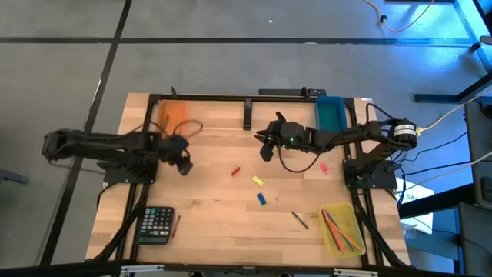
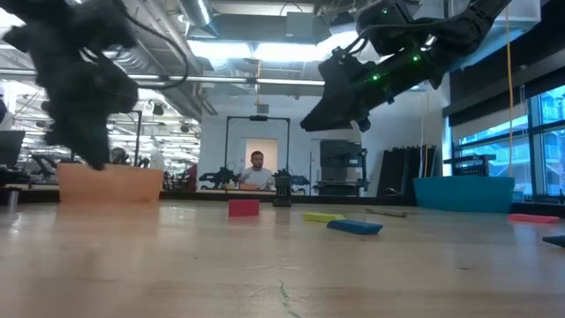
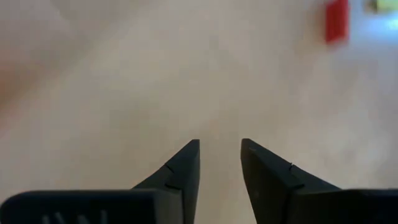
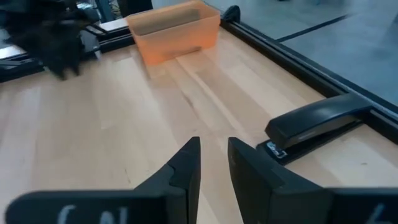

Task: Sort crayons/erasers/pens/pencils in bins
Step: Put the red crayon into the orange bin

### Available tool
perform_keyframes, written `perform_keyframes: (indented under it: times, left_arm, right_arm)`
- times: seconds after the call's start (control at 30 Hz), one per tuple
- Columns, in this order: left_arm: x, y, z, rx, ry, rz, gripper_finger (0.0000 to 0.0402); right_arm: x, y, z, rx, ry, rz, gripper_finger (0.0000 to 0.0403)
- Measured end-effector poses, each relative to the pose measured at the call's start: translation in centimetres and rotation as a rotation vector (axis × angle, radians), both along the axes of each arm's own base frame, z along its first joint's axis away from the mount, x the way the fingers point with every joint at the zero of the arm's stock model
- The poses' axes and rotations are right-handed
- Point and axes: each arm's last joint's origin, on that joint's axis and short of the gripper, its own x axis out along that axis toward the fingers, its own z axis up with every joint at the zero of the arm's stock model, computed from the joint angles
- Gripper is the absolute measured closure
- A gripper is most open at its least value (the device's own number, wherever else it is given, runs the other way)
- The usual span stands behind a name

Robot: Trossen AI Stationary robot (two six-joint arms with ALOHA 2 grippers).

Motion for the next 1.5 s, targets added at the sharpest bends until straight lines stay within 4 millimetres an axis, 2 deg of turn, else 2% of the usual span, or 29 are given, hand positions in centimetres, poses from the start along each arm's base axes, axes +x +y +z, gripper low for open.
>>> perform_keyframes:
  times: [0.17, 0.4, 0.63, 0.77, 1.03, 1.27, 1.5]
  left_arm:
    - [0.1, -4.6, 0.1, -0.172, -0.013, -0.019, 0.0294]
    - [0.0, -10.3, -1.6, -0.362, 0.141, 0.029, 0.0294]
    - [1.8, -14.5, -1.5, -0.328, 0.291, 0.011, 0.0294]
    - [3.3, -16.0, -1.6, -0.287, 0.362, -0.016, 0.0294]
    - [4.6, -18.1, -3.9, -0.246, 0.497, -0.037, 0.0294]
    - [4.8, -18.4, -4.3, -0.235, 0.527, -0.036, 0.0299]
    - [4.8, -17.8, -4.4, -0.155, 0.524, -0.009, 0.0355]
  right_arm:
    - [0.1, 0.7, 0.0, -0.028, 0.003, -0.017, 0.0318]
    - [0.1, 0.4, 0.3, -0.089, 0.002, -0.009, 0.0318]
    - [0.1, -0.4, 0.4, -0.100, -0.012, -0.032, 0.0318]
    - [0.1, -0.3, 0.4, -0.081, -0.020, -0.035, 0.0318]
    - [0.1, -0.2, 0.4, -0.072, -0.024, -0.035, 0.0318]
    - [0.2, 0.1, 0.4, -0.055, -0.031, -0.033, 0.0318]
    - [0.2, 0.5, 0.4, -0.057, -0.031, -0.018, 0.0318]
